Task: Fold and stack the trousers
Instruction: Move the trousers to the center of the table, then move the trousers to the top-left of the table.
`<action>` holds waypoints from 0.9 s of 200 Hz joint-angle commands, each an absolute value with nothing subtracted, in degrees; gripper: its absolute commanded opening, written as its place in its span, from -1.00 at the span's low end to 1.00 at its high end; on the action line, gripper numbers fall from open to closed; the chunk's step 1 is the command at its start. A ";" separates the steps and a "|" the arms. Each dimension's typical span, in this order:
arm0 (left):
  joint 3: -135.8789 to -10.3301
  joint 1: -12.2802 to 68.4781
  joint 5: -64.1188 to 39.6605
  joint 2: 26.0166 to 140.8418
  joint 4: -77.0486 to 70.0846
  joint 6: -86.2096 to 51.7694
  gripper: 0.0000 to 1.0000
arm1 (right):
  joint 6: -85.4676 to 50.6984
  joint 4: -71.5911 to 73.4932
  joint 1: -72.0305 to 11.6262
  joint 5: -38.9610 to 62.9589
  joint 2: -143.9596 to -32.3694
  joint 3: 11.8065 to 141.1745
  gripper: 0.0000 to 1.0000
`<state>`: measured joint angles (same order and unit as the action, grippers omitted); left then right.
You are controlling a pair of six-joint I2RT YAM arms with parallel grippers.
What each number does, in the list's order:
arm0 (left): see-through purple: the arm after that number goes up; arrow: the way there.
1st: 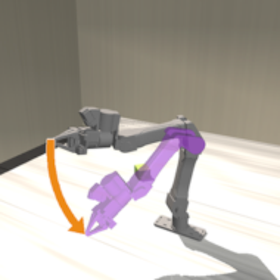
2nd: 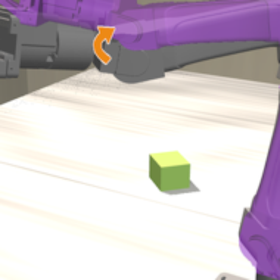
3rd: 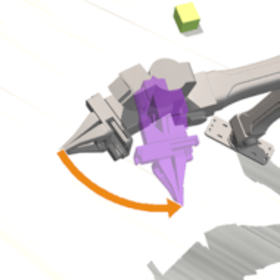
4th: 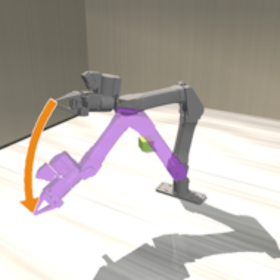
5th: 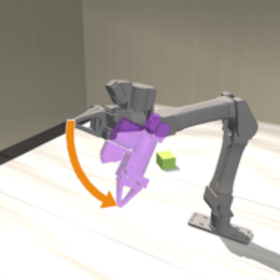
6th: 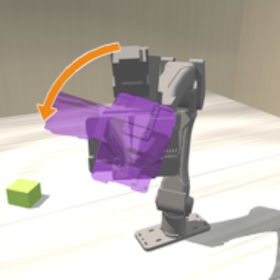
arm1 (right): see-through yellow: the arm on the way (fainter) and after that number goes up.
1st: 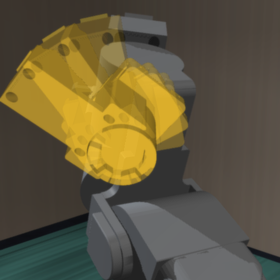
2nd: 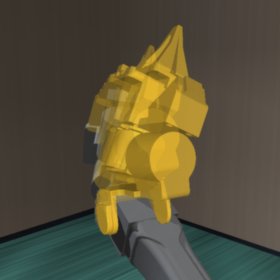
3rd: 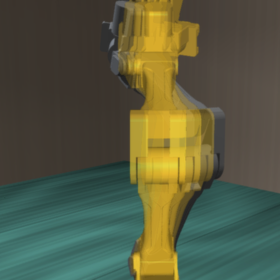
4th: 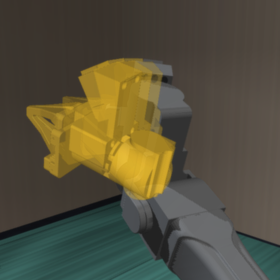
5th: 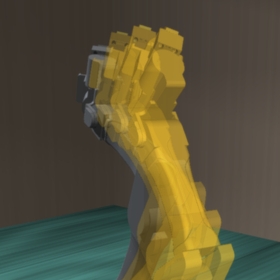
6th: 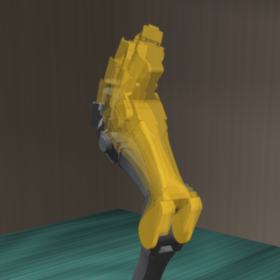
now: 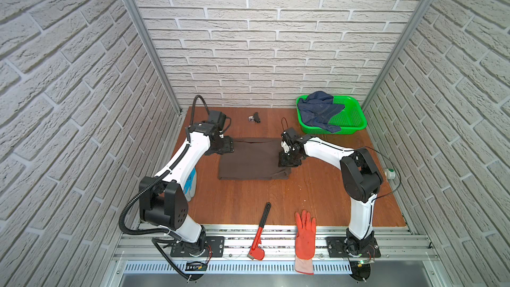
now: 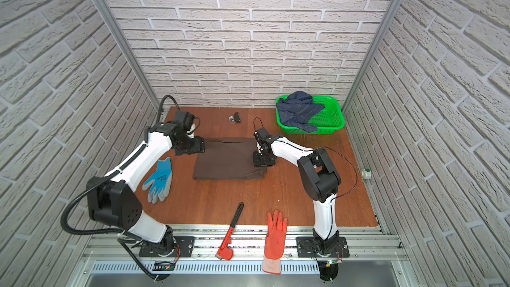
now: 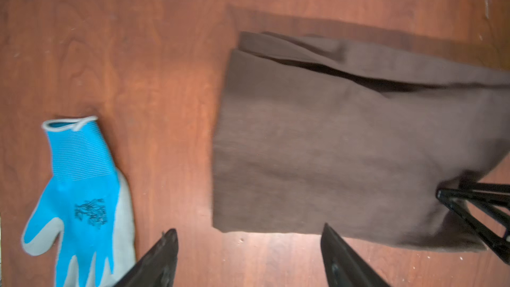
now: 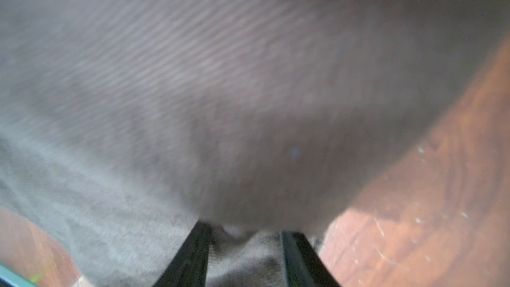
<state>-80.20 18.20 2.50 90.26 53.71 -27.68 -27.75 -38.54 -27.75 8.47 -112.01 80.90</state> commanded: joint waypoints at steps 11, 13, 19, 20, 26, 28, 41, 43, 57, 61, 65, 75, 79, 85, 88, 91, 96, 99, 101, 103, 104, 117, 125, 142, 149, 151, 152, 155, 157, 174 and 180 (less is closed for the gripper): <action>-81.89 28.09 5.87 97.56 53.57 -36.79 0.77 | -25.61 -40.94 -27.24 1.53 -101.06 80.86 -0.03; -81.91 28.47 5.99 98.00 53.43 -37.21 0.79 | -25.52 -41.20 -27.22 1.15 -100.65 80.81 -0.02; -81.68 29.45 6.51 99.31 52.90 -38.60 0.96 | -25.40 -41.67 -27.24 -0.09 -99.25 80.54 -0.02; -81.66 29.58 6.55 99.53 52.73 -38.81 0.96 | -25.40 -41.75 -27.24 -0.31 -99.07 80.53 -0.01; -81.28 30.23 6.89 100.59 51.77 -39.90 0.96 | -25.24 -41.93 -27.19 -1.37 -97.73 80.01 -0.01; -81.14 30.41 6.97 101.02 51.42 -40.25 0.96 | -25.18 -41.93 -27.21 -1.66 -97.32 79.79 -0.01; -80.42 31.40 6.50 103.49 49.44 -41.70 0.96 | -25.12 -41.78 -27.20 -2.85 -94.70 78.23 0.00; -80.42 31.48 6.50 103.81 49.25 -41.85 0.96 | -25.13 -41.73 -27.19 -3.04 -94.32 78.05 0.00; -80.59 32.81 6.59 106.64 47.55 -42.01 0.97 | -25.39 -41.48 -27.18 -3.84 -92.30 76.42 0.00; -80.64 33.04 6.64 107.48 47.10 -42.09 0.96 | -25.40 -41.47 -27.17 -3.94 -91.90 76.11 0.00; -80.64 33.14 6.68 108.46 46.65 -42.10 0.96 | -25.40 -41.48 -27.25 -4.10 -91.57 75.76 0.00; -80.83 33.09 6.94 110.84 45.91 -42.12 0.97 | -25.38 -41.44 -27.21 -4.38 -90.85 75.10 0.00; -80.95 32.98 7.07 111.85 45.68 -41.91 0.96 | -25.38 -41.33 -27.20 -4.39 -90.60 74.92 0.00; -81.32 32.86 7.47 113.37 45.68 -41.35 0.96 | -25.31 -41.42 -27.17 -4.59 -90.30 74.72 0.00; -81.62 32.68 7.88 114.03 45.77 -41.01 0.96 | -25.31 -41.49 -27.21 -4.69 -90.28 74.63 0.00; -81.98 32.52 8.27 114.67 46.01 -40.66 0.96 | -25.27 -41.61 -27.17 -4.88 -90.22 74.55 0.00; -82.55 32.08 9.34 115.94 46.51 -39.89 0.95 | -25.15 -41.77 -27.16 -5.00 -90.11 74.49 0.00; -82.99 31.79 10.09 116.64 47.06 -39.22 0.94 | -25.10 -41.84 -27.20 -4.99 -90.09 74.46 0.00; -83.33 31.61 10.65 117.12 47.43 -38.74 0.93 | -25.08 -41.84 -27.17 -5.00 -90.04 74.49 0.00; -83.72 31.33 11.17 117.57 47.91 -38.34 0.92 | -25.01 -41.95 -27.16 -5.01 -89.97 74.46 0.00; -83.91 31.18 11.30 117.80 48.13 -38.07 0.92 | -25.03 -41.93 -27.16 -5.05 -89.94 74.45 0.00; -86.48 28.60 14.56 120.66 50.86 -35.26 0.87 | -24.87 -42.01 -27.16 -5.32 -89.64 74.20 0.00; -87.82 26.46 15.50 121.77 51.88 -33.54 0.83 | -24.85 -41.94 -27.16 -5.81 -89.56 74.09 -0.01; -91.19 21.51 17.94 123.69 54.25 -30.46 0.80 | -24.94 -41.34 -27.16 -6.25 -89.22 73.68 -0.02; -93.05 19.57 18.90 124.74 55.55 -29.18 0.80 | -25.28 -40.79 -27.20 -6.40 -89.00 73.32 -0.02; -93.60 19.06 19.20 125.01 55.90 -28.83 0.80 | -25.33 -40.61 -27.17 -6.43 -88.89 73.24 -0.03; -93.86 18.76 19.31 125.13 56.07 -28.74 0.80 | -25.41 -40.48 -27.16 -6.43 -88.87 73.18 -0.03; -94.54 18.06 19.57 125.47 56.48 -28.14 0.79 | -25.59 -40.20 -27.16 -6.48 -88.74 73.01 -0.03; -95.07 17.43 19.77 125.83 56.79 -27.78 0.80 | -25.69 -40.04 -27.16 -6.50 -88.70 72.90 -0.03; -99.01 13.81 21.59 128.03 58.83 -25.09 0.79 | -26.45 -38.64 -27.17 -6.14 -88.42 72.41 -0.04; -100.03 12.79 22.65 128.66 59.01 -24.12 0.81 | -26.63 -38.41 -27.16 -6.07 -88.42 72.42 -0.04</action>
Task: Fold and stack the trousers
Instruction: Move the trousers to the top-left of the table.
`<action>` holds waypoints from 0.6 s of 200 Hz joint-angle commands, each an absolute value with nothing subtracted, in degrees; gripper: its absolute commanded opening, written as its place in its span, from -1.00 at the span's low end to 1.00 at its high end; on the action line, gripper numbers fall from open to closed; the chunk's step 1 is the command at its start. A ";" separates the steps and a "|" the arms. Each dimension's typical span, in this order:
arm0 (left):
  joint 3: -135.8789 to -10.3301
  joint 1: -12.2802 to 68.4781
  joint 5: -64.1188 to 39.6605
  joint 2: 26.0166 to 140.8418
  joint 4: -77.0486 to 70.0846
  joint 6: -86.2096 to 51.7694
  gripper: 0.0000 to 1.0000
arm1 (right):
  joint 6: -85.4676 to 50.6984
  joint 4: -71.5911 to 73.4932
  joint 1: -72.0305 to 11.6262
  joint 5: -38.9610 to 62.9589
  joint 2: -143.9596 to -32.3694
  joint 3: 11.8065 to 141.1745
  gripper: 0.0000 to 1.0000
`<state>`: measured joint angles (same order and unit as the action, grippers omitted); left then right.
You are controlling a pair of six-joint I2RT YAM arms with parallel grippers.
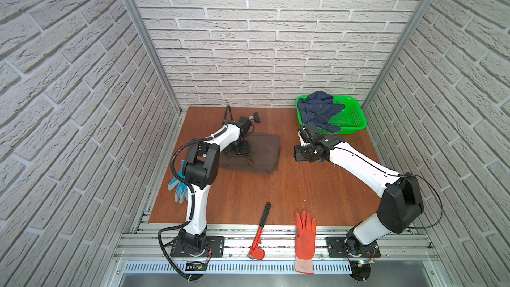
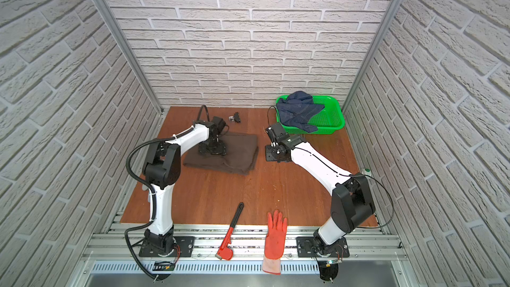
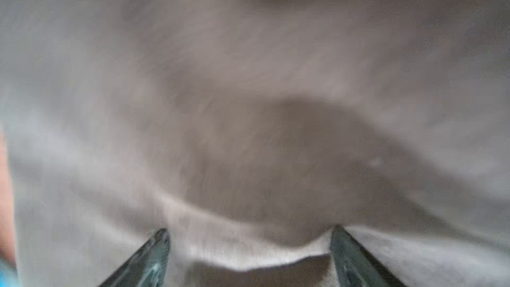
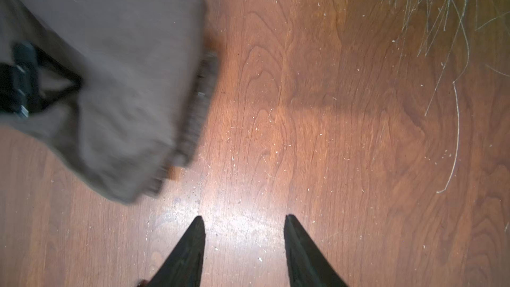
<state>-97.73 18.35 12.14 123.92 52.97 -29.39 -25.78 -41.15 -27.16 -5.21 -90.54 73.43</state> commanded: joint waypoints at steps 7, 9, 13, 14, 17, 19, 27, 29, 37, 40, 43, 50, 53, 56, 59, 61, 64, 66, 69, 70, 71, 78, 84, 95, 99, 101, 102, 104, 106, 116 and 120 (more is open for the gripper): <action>-101.59 11.51 23.51 129.59 59.68 -23.46 0.83 | -26.63 -38.16 -27.16 -5.99 -88.51 72.47 -0.05; -101.99 11.16 23.63 129.93 59.97 -23.36 0.84 | -26.63 -38.06 -27.16 -5.94 -88.57 72.50 -0.05; -103.20 10.29 23.56 130.61 60.42 -23.25 0.84 | -26.64 -37.94 -27.17 -5.89 -88.68 72.55 -0.05; -103.45 10.11 23.60 130.69 60.53 -23.27 0.85 | -26.64 -37.91 -27.16 -5.89 -88.68 72.58 -0.05; -104.31 9.46 23.56 131.22 60.75 -23.24 0.84 | -26.62 -37.95 -27.16 -5.93 -88.73 72.63 -0.04; -104.83 9.11 23.53 131.57 60.83 -23.26 0.85 | -26.58 -37.90 -27.16 -5.90 -88.76 72.74 -0.04; -106.56 7.42 23.17 132.72 61.06 -23.02 0.85 | -26.39 -37.97 -27.20 -5.69 -89.07 73.15 -0.05; -107.06 7.04 22.96 133.07 61.07 -22.92 0.85 | -26.31 -38.01 -27.17 -5.71 -89.15 73.31 -0.05; -109.30 5.59 22.27 134.53 61.55 -22.59 0.85 | -25.96 -38.29 -27.16 -5.57 -89.49 73.87 -0.05; -110.24 5.02 22.08 135.15 61.86 -22.51 0.86 | -25.84 -38.44 -27.16 -5.55 -89.62 74.10 -0.05; -111.22 4.51 21.97 135.78 62.18 -22.48 0.86 | -25.72 -38.48 -27.16 -5.47 -89.72 74.27 -0.05; -113.47 3.46 21.53 137.35 62.99 -22.24 0.86 | -25.42 -38.78 -27.16 -5.54 -89.95 74.76 -0.05; -114.36 2.97 21.39 138.04 63.36 -22.24 0.86 | -25.34 -38.89 -27.16 -5.60 -90.04 74.94 -0.05; -115.51 2.52 21.20 138.71 63.66 -22.17 0.85 | -25.17 -38.94 -27.08 -5.62 -90.08 75.12 -0.05; -116.37 2.10 20.96 139.42 63.98 -22.15 0.85 | -25.11 -38.99 -27.07 -5.54 -90.12 75.21 -0.05; -116.54 1.89 20.79 139.80 64.16 -22.17 0.85 | -25.02 -39.06 -27.03 -5.54 -90.21 75.34 -0.05; -117.56 1.42 20.53 140.38 64.50 -22.20 0.86 | -24.92 -39.10 -27.04 -5.53 -90.22 75.46 -0.05; -118.16 1.23 20.36 140.67 64.57 -22.29 0.86 | -24.89 -39.11 -27.00 -5.53 -90.25 75.55 -0.05; -118.85 0.93 20.11 141.20 64.93 -22.30 0.86 | -24.75 -39.13 -26.92 -5.54 -90.37 75.70 -0.06; -119.15 0.82 20.08 141.35 64.98 -22.31 0.86 | -24.77 -39.17 -26.91 -5.54 -90.41 75.78 -0.06; -119.38 0.67 20.01 141.52 65.05 -22.36 0.85 | -24.82 -39.18 -26.90 -5.54 -90.42 75.81 -0.06; -121.05 -0.02 19.48 142.48 65.51 -22.63 0.85 | -24.63 -39.34 -26.77 -5.54 -90.46 76.10 -0.06; -122.44 -0.70 18.76 143.27 65.84 -23.05 0.85 | -24.53 -39.46 -26.64 -5.44 -90.61 76.34 -0.06; -124.78 -2.05 17.79 144.49 66.54 -24.09 0.86 | -24.52 -39.45 -26.39 -5.21 -90.87 76.63 -0.06; -125.63 -2.46 17.43 145.03 66.79 -24.40 0.85 | -24.46 -39.45 -26.29 -5.14 -90.96 76.72 -0.06; -126.13 -2.70 17.23 145.20 66.91 -24.65 0.85 | -24.46 -39.44 -26.22 -5.11 -91.01 76.79 -0.07; -126.39 -2.80 17.10 145.33 66.98 -24.72 0.85 | -24.45 -39.41 -26.20 -5.06 -91.03 76.80 -0.07; -126.92 -3.05 16.89 145.65 67.15 -24.83 0.85 | -24.44 -39.45 -26.15 -5.02 -91.05 76.88 -0.07; -127.55 -3.31 16.70 145.95 67.35 -24.97 0.85 | -24.43 -39.46 -26.12 -4.95 -91.12 76.94 -0.07; -130.83 -4.17 16.07 147.57 68.56 -25.69 0.85 | -24.43 -39.55 -25.93 -4.83 -91.47 77.29 -0.06; -132.38 -4.45 15.78 148.23 69.25 -25.89 0.85 | -24.39 -39.58 -25.85 -4.71 -91.61 77.44 -0.07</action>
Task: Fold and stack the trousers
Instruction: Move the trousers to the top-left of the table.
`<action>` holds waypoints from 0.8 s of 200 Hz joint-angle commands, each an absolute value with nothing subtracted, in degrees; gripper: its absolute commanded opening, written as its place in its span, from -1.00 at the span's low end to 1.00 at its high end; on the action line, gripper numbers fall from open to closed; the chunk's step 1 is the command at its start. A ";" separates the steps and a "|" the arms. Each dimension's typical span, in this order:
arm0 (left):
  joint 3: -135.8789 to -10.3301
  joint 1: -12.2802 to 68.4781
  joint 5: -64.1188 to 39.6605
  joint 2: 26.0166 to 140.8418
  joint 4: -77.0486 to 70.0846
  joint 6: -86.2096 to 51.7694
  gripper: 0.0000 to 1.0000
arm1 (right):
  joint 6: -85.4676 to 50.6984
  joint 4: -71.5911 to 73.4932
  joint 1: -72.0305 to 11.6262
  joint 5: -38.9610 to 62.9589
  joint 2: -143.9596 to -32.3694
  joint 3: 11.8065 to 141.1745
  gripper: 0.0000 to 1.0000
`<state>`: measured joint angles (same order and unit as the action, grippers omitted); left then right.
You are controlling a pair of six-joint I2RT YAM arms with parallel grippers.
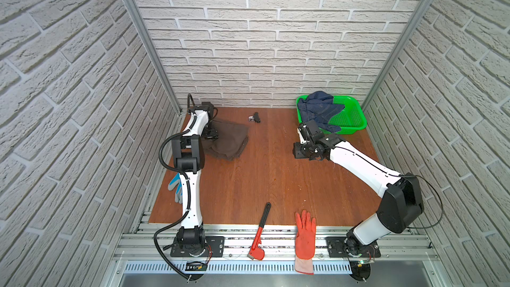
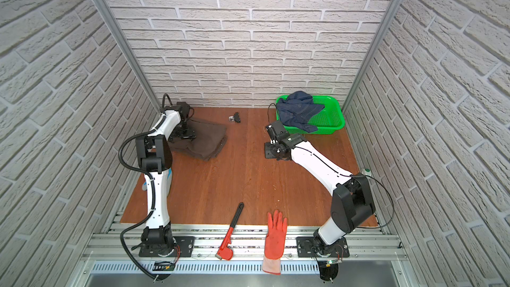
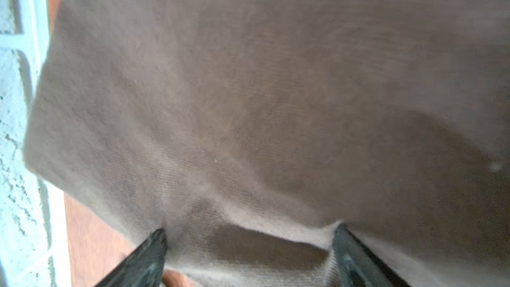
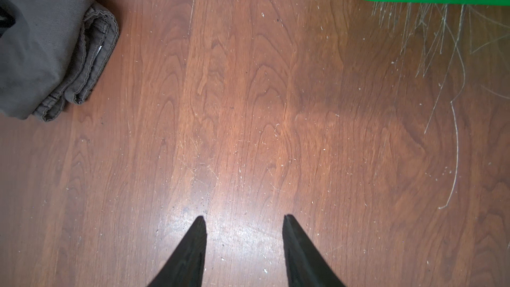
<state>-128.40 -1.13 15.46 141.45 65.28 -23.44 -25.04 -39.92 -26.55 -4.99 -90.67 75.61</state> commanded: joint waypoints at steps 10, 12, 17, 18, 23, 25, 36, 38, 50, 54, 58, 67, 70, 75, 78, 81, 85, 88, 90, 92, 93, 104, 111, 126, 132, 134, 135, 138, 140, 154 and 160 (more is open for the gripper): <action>-136.71 -4.92 15.00 150.59 70.85 -26.55 0.85 | -24.35 -39.72 -25.71 -4.67 -91.96 77.82 -0.07; -137.34 -5.01 14.71 151.03 71.22 -26.68 0.85 | -24.35 -39.73 -25.68 -4.66 -92.07 77.92 -0.07; -139.78 -5.23 14.14 152.15 71.98 -26.99 0.84 | -24.38 -39.85 -25.55 -4.59 -92.31 78.16 -0.07; -140.24 -5.25 14.01 152.41 72.11 -27.03 0.84 | -24.41 -39.88 -25.52 -4.58 -92.34 78.24 -0.07; -142.52 -5.40 13.46 153.48 72.91 -27.51 0.84 | -24.43 -40.03 -25.47 -4.57 -92.58 78.51 -0.07; -143.47 -5.46 13.21 153.99 73.09 -27.73 0.84 | -24.43 -40.04 -25.42 -4.59 -92.62 78.60 -0.07; -148.19 -5.80 11.75 156.31 74.57 -29.11 0.83 | -24.43 -40.18 -25.23 -4.42 -93.04 79.13 -0.07; -148.95 -5.91 11.42 156.76 74.72 -29.45 0.82 | -24.43 -40.17 -25.23 -4.33 -93.11 79.20 -0.07; -151.81 -6.22 9.27 158.23 74.62 -31.29 0.80 | -24.52 -40.26 -25.02 -4.24 -93.46 79.67 -0.07; -151.96 -6.26 8.60 158.37 74.15 -31.95 0.79 | -24.47 -40.34 -24.92 -4.18 -93.68 79.79 -0.07; -152.03 -6.33 7.75 158.33 73.54 -32.65 0.78 | -24.52 -40.42 -24.81 -4.16 -93.77 79.96 -0.07; -151.87 -6.34 5.77 158.39 71.89 -33.85 0.77 | -24.52 -40.42 -24.79 -3.96 -93.95 80.27 -0.07; -151.87 -6.34 5.09 158.38 71.41 -34.32 0.76 | -24.53 -40.43 -24.79 -3.96 -94.08 80.37 -0.07; -151.92 -6.39 4.15 158.40 70.67 -35.08 0.76 | -24.52 -40.56 -24.75 -3.87 -94.26 80.56 -0.08; -151.94 -6.38 3.66 158.50 70.18 -35.50 0.75 | -24.52 -40.60 -24.70 -3.87 -94.30 80.77 -0.08; -151.88 -6.37 3.18 158.55 69.82 -35.88 0.76 | -24.51 -40.74 -24.71 -3.79 -94.38 80.97 -0.08; -151.94 -6.40 2.48 158.55 69.27 -36.26 0.76 | -24.52 -40.78 -24.71 -3.79 -94.54 81.15 -0.08; -151.95 -6.34 2.07 158.55 68.85 -36.76 0.75 | -24.52 -40.97 -24.74 -3.70 -94.60 81.32 -0.08; -152.03 -6.37 1.86 158.47 68.59 -36.96 0.75 | -24.52 -41.00 -24.71 -3.72 -94.64 81.44 -0.08; -151.98 -6.36 1.58 158.42 68.43 -37.12 0.75 | -24.52 -41.10 -24.74 -3.70 -94.70 81.53 -0.08; -151.97 -6.39 1.45 158.40 68.27 -37.28 0.75 | -24.52 -41.12 -24.72 -3.65 -94.72 81.59 -0.08; -151.88 -6.38 -0.05 158.05 66.89 -38.79 0.75 | -24.51 -41.21 -24.70 -3.43 -94.75 81.90 -0.08; -151.88 -6.38 -0.74 157.66 65.94 -39.91 0.75 | -24.61 -41.08 -24.70 -3.26 -94.69 82.00 -0.08; -151.77 -6.10 -2.86 156.15 63.66 -41.48 0.75 | -24.78 -40.96 -24.70 -3.16 -94.33 81.91 -0.08; -151.75 -6.00 -3.07 155.23 63.31 -41.74 0.76 | -24.76 -40.90 -24.74 -3.29 -94.08 81.75 -0.08; -151.78 -5.98 -3.08 154.87 63.22 -41.70 0.77 | -24.78 -40.88 -24.71 -3.39 -93.92 81.70 -0.08; -151.74 -5.89 -3.03 154.65 63.21 -41.68 0.78 | -24.78 -40.87 -24.70 -3.41 -93.85 81.67 -0.08; -151.69 -5.83 -2.92 153.97 63.11 -41.57 0.79 | -24.72 -40.83 -24.70 -3.66 -93.68 81.53 -0.08; -151.57 -5.72 -2.68 153.45 63.11 -41.40 0.79 | -24.70 -40.84 -24.68 -3.90 -93.51 81.45 -0.08; -148.41 -5.05 -0.16 147.80 62.17 -39.71 0.85 | -24.13 -40.49 -24.62 -6.06 -92.08 80.54 -0.08; -145.06 -4.78 0.76 144.38 60.10 -39.02 0.88 | -23.85 -40.01 -24.52 -7.27 -91.26 79.83 -0.08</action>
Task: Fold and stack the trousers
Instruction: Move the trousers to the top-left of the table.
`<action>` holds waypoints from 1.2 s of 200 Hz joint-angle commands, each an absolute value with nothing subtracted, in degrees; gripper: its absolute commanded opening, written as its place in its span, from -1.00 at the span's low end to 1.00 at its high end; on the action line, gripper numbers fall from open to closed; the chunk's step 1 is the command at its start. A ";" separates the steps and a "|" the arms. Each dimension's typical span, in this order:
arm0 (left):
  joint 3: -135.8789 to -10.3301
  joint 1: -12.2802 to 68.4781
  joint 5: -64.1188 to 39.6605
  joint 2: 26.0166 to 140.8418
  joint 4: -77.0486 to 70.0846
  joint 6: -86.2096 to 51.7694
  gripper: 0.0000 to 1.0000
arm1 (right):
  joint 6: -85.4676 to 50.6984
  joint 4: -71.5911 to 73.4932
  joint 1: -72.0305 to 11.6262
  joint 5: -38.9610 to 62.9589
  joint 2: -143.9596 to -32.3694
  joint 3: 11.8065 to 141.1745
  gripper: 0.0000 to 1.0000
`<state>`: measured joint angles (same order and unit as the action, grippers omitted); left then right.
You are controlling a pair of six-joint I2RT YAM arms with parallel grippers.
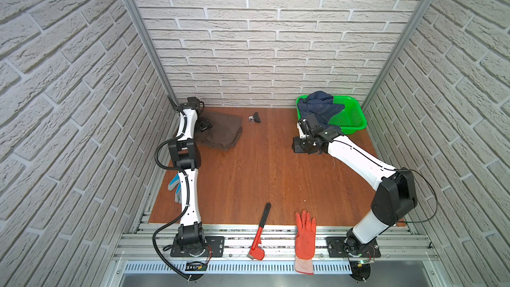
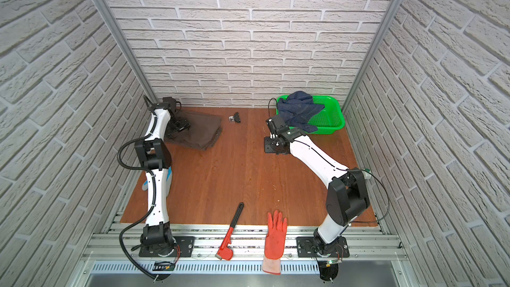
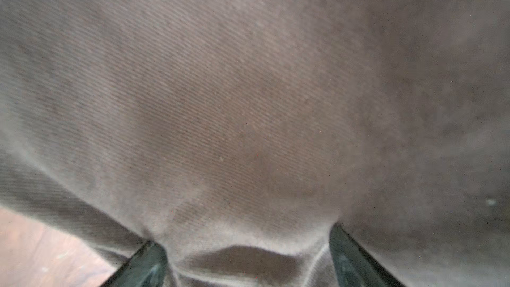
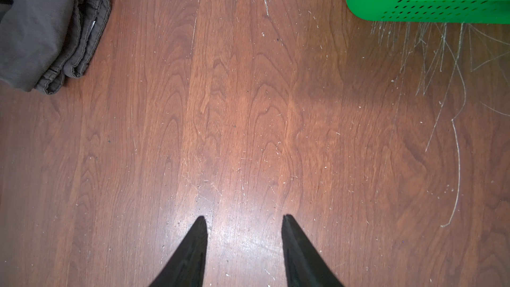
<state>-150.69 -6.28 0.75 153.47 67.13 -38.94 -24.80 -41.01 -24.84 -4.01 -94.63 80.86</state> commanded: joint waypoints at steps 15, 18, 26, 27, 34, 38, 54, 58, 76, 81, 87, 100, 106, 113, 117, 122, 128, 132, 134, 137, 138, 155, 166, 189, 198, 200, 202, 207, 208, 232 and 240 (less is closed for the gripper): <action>-132.78 -4.34 3.05 132.16 51.83 -37.64 0.93 | -21.48 -36.49 -24.43 -10.31 -88.14 76.12 -0.07; -129.72 -4.28 3.44 129.53 49.81 -37.39 0.95 | -20.82 -35.42 -24.43 -11.03 -87.31 74.94 -0.07; -121.82 -4.16 4.41 122.45 44.29 -36.71 0.96 | -19.18 -31.72 -24.35 -13.42 -85.16 71.46 -0.07; -120.85 -4.15 4.53 121.61 43.59 -36.59 0.96 | -19.00 -31.11 -24.30 -13.70 -84.77 71.06 -0.07; -115.19 -4.12 5.60 116.16 39.21 -35.79 0.96 | -17.54 -27.81 -24.11 -15.94 -82.64 67.87 -0.06; -111.79 -3.96 6.44 112.60 36.79 -35.22 0.96 | -16.67 -25.89 -23.92 -17.33 -81.47 66.02 -0.05; -96.47 -3.31 9.80 100.18 25.65 -32.29 0.96 | -12.65 -18.83 -22.87 -21.65 -77.28 59.76 -0.03; -92.48 -3.33 10.28 97.37 22.68 -31.99 0.97 | -11.71 -16.96 -22.57 -22.79 -76.41 58.19 -0.03; -74.29 -3.82 11.84 85.94 8.69 -30.74 0.96 | -8.40 -6.70 -20.06 -24.42 -72.40 50.15 -0.01; -69.43 -3.88 12.81 83.44 4.34 -30.29 0.97 | -7.70 -3.11 -19.29 -24.36 -71.75 47.88 -0.01; -63.90 -3.98 13.71 80.82 -0.06 -29.92 0.96 | -6.82 -0.20 -18.48 -24.71 -70.79 45.51 -0.01; -54.05 -4.63 15.67 76.43 -6.24 -30.14 0.96 | -5.34 6.86 -16.82 -25.22 -69.93 41.36 -0.01; -50.40 -4.97 16.38 74.85 -7.86 -30.27 0.96 | -4.77 9.37 -16.18 -25.47 -69.90 39.80 -0.01; -46.61 -5.31 17.66 73.19 -9.56 -30.41 0.96 | -4.45 11.92 -15.30 -25.82 -70.21 38.23 -0.01; -44.57 -5.38 18.39 72.32 -10.59 -30.43 0.97 | -4.40 13.15 -14.74 -25.79 -70.42 37.47 -0.01; -42.09 -5.45 19.56 71.28 -11.73 -30.41 0.97 | -4.32 14.51 -14.07 -25.56 -70.76 36.63 -0.01; -39.52 -5.41 20.76 69.91 -13.64 -30.15 0.96 | -4.15 16.38 -13.50 -25.19 -71.03 35.50 -0.01; -37.62 -5.41 21.63 69.10 -14.94 -29.82 0.96 | -3.80 17.84 -13.08 -24.86 -71.36 34.72 -0.01; -36.74 -5.42 22.15 68.73 -15.64 -29.62 0.96 | -3.61 18.52 -12.85 -24.63 -71.54 34.23 0.00; -35.39 -5.42 22.81 68.10 -16.56 -29.44 0.96 | -3.49 19.36 -12.57 -24.48 -71.80 33.82 -0.01; -34.96 -5.44 23.01 67.93 -16.85 -29.40 0.96 | -3.42 19.61 -12.44 -24.37 -71.85 33.65 -0.01; -29.66 -5.38 26.68 65.54 -20.51 -27.61 0.96 | -1.86 23.75 -11.13 -24.02 -73.14 31.40 -0.01; -27.53 -5.37 28.78 64.63 -20.84 -26.62 0.96 | -0.95 25.34 -10.41 -22.51 -72.80 30.78 -0.01; -23.30 -5.36 31.41 63.60 -22.31 -24.83 0.96 | 0.82 28.17 -8.81 -19.09 -73.35 29.55 -0.01; -21.63 -5.28 31.85 62.99 -23.51 -24.27 0.96 | 1.20 28.79 -8.27 -18.49 -73.22 29.21 -0.01; -21.20 -5.34 31.89 62.90 -23.98 -24.13 0.96 | 1.22 28.93 -8.09 -18.16 -73.02 29.03 -0.01; -20.79 -5.31 31.97 62.77 -24.39 -23.92 0.96 | 1.18 29.14 -7.93 -17.64 -72.88 28.90 -0.01; -19.83 -5.24 32.14 62.56 -25.31 -23.34 0.96 | 1.20 29.58 -7.47 -16.42 -72.44 28.43 -0.01; -19.63 -5.26 32.15 62.57 -25.66 -23.27 0.96 | 1.21 29.64 -7.38 -16.21 -72.34 28.28 -0.01; -16.83 -4.99 33.18 63.18 -29.38 -21.15 0.96 | 1.16 28.34 -6.42 -13.21 -70.94 27.32 -0.02; -16.51 -4.82 33.22 63.81 -30.10 -20.60 0.96 | 1.15 27.84 -6.41 -12.74 -70.53 26.97 -0.03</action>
